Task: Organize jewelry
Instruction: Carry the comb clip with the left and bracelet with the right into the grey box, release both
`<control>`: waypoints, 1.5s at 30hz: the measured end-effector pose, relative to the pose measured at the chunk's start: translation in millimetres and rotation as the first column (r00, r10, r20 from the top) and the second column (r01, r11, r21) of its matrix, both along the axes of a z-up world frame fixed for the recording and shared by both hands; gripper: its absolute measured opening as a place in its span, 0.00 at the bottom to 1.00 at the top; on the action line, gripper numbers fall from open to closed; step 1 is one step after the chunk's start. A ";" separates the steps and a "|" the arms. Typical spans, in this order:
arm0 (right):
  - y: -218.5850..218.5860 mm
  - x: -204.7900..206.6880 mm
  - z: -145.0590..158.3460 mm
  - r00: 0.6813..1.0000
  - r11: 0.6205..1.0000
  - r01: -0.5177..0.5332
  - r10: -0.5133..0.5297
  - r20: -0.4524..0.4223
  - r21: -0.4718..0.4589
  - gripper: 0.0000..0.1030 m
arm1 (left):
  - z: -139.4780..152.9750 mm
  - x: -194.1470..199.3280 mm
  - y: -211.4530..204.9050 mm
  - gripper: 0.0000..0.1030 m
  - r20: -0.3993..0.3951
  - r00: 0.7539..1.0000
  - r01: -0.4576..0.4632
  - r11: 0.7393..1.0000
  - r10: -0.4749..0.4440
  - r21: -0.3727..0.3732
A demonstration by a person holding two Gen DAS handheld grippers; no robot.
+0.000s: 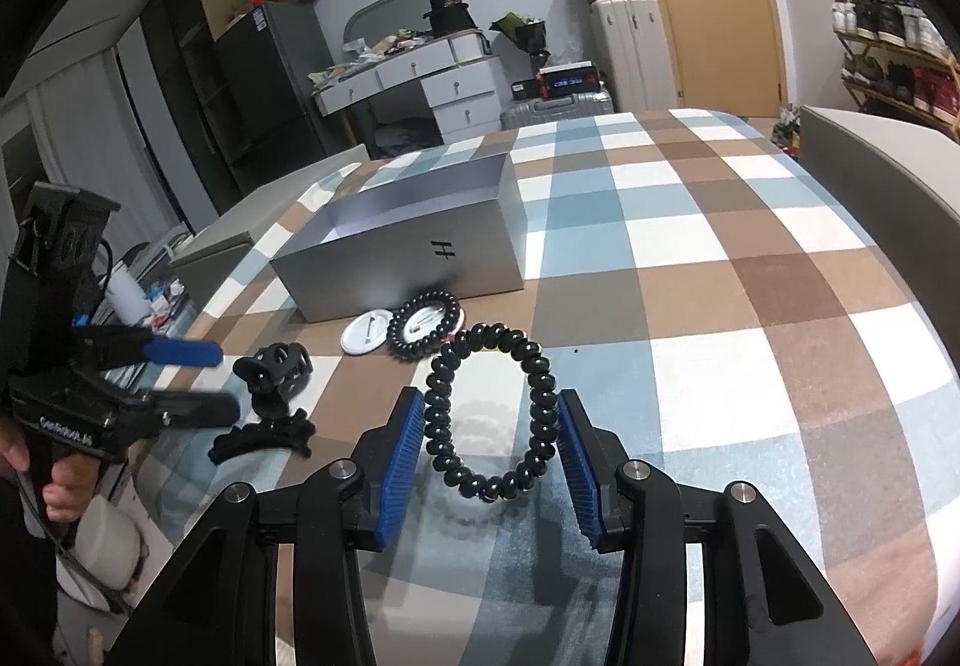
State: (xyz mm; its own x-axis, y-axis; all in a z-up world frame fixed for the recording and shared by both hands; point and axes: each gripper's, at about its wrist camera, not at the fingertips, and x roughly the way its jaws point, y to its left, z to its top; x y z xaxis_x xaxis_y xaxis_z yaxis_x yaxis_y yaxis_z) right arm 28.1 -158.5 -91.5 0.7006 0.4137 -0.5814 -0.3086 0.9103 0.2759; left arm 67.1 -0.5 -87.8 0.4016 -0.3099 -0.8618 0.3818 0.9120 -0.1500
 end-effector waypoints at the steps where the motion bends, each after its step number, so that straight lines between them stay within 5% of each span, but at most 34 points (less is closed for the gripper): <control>1: 0.5 0.0 0.3 1.000 1.000 -0.001 0.001 0.001 -0.001 0.43 | -3.3 -4.1 -0.6 0.79 -0.008 1.000 0.002 1.000 -0.002 0.005; 4: 1.1 -0.3 0.2 1.000 1.000 -0.002 0.002 0.001 0.000 0.43 | -13.2 -5.7 -1.2 0.78 -0.018 1.000 0.004 1.000 -0.003 0.029; 9: 3.4 -0.3 0.3 1.000 1.000 -0.005 0.005 0.003 -0.004 0.43 | -21.3 -6.4 -4.9 0.33 -0.026 1.000 -0.004 0.998 0.005 0.060; 15: 5.9 -0.3 0.6 1.000 1.000 -0.010 0.010 0.003 -0.003 0.43 | -20.5 -13.1 -10.7 0.16 0.010 1.000 0.004 0.992 -0.005 0.125; 19: 5.0 -0.5 0.9 1.000 1.000 -0.010 0.010 0.006 0.000 0.43 | -20.3 -21.0 -17.9 0.13 0.023 1.000 0.016 0.985 -0.020 0.170; 34: 1.1 2.6 15.3 1.000 0.998 -0.020 0.019 0.024 0.051 0.43 | 29.6 -32.5 -14.7 0.13 0.126 0.992 0.012 1.000 -0.011 -0.008; 45: 24.0 44.0 63.5 0.985 0.985 -0.135 0.122 0.119 0.106 0.43 | 66.8 22.2 0.7 0.13 0.221 0.971 -0.072 0.994 0.090 -0.087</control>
State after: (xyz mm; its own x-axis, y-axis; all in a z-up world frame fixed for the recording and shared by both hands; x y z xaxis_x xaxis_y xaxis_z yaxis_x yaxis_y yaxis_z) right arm 72.2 -134.5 -28.1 0.6950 0.5629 -0.4473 -0.4554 0.8261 0.3320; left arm 89.2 0.2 -21.0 0.6082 -0.3308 -0.7216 0.3393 0.9301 -0.1404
